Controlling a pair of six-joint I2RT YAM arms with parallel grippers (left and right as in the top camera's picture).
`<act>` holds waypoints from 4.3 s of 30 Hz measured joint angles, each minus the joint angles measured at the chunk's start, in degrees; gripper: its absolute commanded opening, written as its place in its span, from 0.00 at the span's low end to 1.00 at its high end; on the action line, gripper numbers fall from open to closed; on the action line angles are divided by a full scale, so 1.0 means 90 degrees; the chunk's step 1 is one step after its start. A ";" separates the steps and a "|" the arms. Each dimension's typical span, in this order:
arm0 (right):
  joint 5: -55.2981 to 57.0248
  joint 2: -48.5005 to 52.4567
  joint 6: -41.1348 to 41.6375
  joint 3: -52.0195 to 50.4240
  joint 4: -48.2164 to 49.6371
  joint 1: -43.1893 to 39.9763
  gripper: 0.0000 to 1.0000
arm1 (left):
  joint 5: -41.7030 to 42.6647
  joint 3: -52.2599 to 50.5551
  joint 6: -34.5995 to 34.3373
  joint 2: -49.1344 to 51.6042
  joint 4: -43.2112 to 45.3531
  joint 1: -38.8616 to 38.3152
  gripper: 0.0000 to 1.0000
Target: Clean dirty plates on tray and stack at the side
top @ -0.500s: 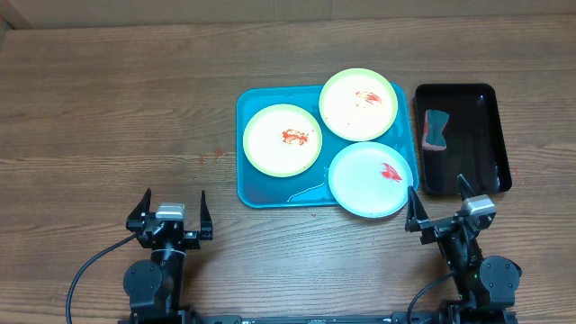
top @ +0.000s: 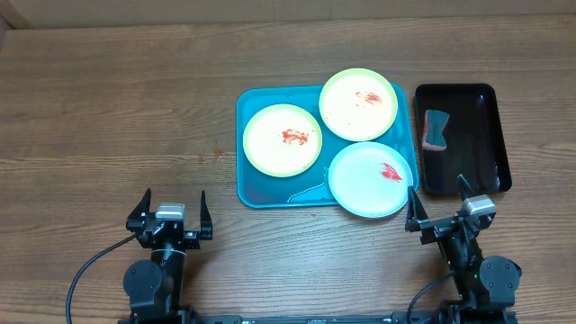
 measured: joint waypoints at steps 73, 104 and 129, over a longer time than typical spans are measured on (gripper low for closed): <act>0.0525 0.3733 0.0743 0.4418 -0.2725 -0.0002 1.00 | 0.1457 0.7244 0.0406 0.7040 -0.4852 0.0000 1.00; 0.0675 1.0061 0.1260 0.9663 -0.6232 -0.0918 0.71 | 0.1868 1.0081 -0.2523 1.0671 -0.6222 -0.0918 1.00; 0.0850 1.2257 0.1253 0.9666 -0.5816 -0.0857 0.52 | 0.0112 1.0074 -0.3825 1.2582 -0.5722 -0.2023 0.80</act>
